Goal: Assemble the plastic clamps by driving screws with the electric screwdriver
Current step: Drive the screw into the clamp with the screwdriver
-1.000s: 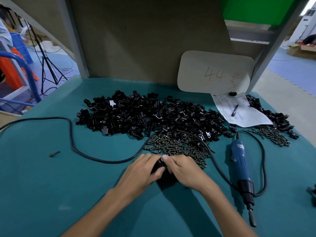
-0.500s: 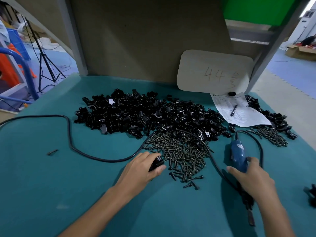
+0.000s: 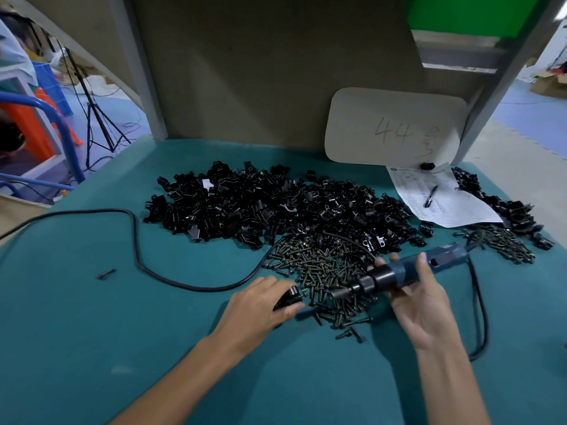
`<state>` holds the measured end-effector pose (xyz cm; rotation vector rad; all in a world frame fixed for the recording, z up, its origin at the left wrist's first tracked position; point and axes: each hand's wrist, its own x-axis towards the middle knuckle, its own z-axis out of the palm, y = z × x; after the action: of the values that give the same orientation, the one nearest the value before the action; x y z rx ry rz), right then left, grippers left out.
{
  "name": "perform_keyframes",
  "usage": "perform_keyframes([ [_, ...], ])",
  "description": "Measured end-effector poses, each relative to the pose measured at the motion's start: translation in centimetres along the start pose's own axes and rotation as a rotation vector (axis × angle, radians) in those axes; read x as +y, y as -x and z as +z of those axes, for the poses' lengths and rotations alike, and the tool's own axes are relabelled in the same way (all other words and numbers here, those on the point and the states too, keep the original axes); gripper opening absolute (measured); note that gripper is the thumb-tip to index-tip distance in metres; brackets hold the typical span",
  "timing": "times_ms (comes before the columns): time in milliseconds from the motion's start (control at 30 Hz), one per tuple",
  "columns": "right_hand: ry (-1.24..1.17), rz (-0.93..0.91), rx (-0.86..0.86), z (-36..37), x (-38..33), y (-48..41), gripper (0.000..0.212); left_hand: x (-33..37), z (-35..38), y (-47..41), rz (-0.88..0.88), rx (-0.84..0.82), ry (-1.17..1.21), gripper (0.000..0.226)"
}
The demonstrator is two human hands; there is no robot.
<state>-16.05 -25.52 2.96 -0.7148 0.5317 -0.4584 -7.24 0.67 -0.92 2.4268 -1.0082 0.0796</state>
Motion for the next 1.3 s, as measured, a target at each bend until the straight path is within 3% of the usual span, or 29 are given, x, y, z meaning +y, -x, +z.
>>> perform_keyframes([
  [100, -0.057, 0.024, 0.007, 0.0, 1.1, -0.6, 0.07, -0.2, 0.3, 0.0, 0.02, 0.013, -0.027, 0.055],
  [333, -0.034, 0.048, -0.021, 0.5, 2.4, -0.8, 0.05, -0.2, 0.6, -0.3, 0.065, -0.014, -0.064, 0.062],
  [567, -0.062, 0.052, -0.022, 0.5, 3.0, -0.7, 0.066, 0.0, 0.2, -0.3, 0.059, -0.066, -0.078, 0.062],
  [667, -0.085, 0.055, -0.045, 0.6, 3.1, -0.9, 0.049, 0.2, 0.3, -0.3, 0.057, -0.111, -0.118, 0.056],
  [767, -0.157, 0.069, -0.067, 0.6, 3.1, -0.8, 0.052, 0.3, 0.2, -0.2, 0.021, -0.14, -0.135, 0.052],
  [1133, -0.139, 0.089, -0.244, 0.1, 3.0, -0.3, 0.049, 0.2, 0.2, 0.2, 0.039, -0.077, -0.083, 0.056],
  [1300, -0.016, 0.078, -0.217, 0.1, 3.2, 0.0, 0.066, 0.1, 0.5, 0.4, 0.061, -0.022, -0.134, 0.054],
])
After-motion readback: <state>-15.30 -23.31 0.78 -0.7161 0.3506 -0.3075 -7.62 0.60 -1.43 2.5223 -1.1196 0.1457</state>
